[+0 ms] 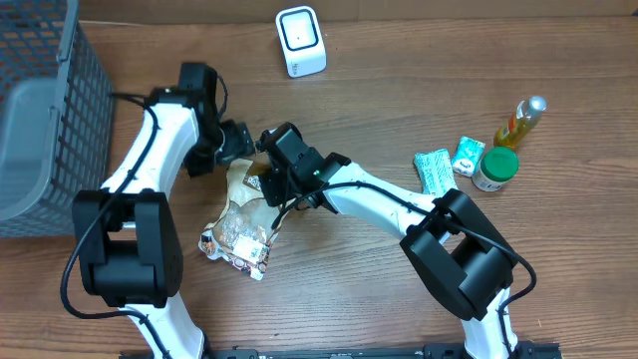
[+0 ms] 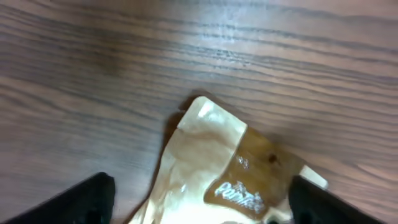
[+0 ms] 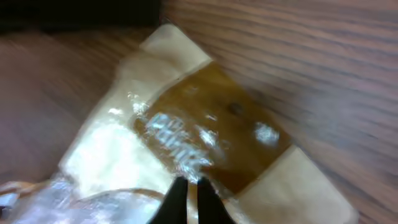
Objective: Scan the item barcode
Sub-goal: 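Grasp the PanTree snack bag top with the right gripper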
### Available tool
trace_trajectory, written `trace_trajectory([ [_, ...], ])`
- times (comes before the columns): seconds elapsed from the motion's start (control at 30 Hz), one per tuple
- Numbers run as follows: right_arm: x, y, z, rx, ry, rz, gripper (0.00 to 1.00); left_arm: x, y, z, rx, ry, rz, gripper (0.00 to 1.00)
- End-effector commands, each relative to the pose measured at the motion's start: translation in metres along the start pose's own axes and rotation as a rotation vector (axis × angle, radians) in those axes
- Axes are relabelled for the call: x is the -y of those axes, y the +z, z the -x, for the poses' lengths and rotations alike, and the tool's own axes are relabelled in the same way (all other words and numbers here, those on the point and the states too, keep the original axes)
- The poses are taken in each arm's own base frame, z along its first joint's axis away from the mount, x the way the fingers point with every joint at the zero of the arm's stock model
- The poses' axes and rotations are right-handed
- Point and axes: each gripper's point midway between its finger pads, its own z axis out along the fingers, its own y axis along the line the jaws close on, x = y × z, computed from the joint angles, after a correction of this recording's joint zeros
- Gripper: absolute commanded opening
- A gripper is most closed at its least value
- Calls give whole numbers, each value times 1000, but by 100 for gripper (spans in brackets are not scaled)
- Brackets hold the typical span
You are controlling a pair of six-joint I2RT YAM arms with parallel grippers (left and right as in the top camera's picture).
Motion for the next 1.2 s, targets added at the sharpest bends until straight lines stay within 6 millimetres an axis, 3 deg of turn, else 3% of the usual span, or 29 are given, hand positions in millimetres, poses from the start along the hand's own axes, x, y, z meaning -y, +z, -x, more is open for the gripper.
trace_trajectory([
  [0.0, 15, 8, -11, -6, -1, -53, 6, 15, -29, 16, 35, 28, -45, 100],
  [0.17, 22, 23, -20, -4, -2, -54, 6, 19, -55, 20, 37, 26, -47, 100],
  [0.3, 29, 37, -27, -17, 3, -63, 5, 18, -56, 16, 21, 26, -40, 100],
  [0.43, 41, 37, -26, -4, 4, -126, 4, 15, -54, 9, -6, 24, -28, 100],
  [0.63, 93, 21, -18, 15, 51, -316, 4, 10, -55, -4, -56, 18, -6, 100],
  [0.8, 126, -6, -14, 7, 214, -367, 4, 8, -55, -9, -76, 15, 2, 100],
  [0.97, 158, -26, -24, -46, 325, -409, 4, 12, -54, -14, -92, 23, -8, 100],
  [1.17, 156, -26, -34, -121, 393, -295, 12, 31, -52, -25, -115, 66, -32, 95],
])
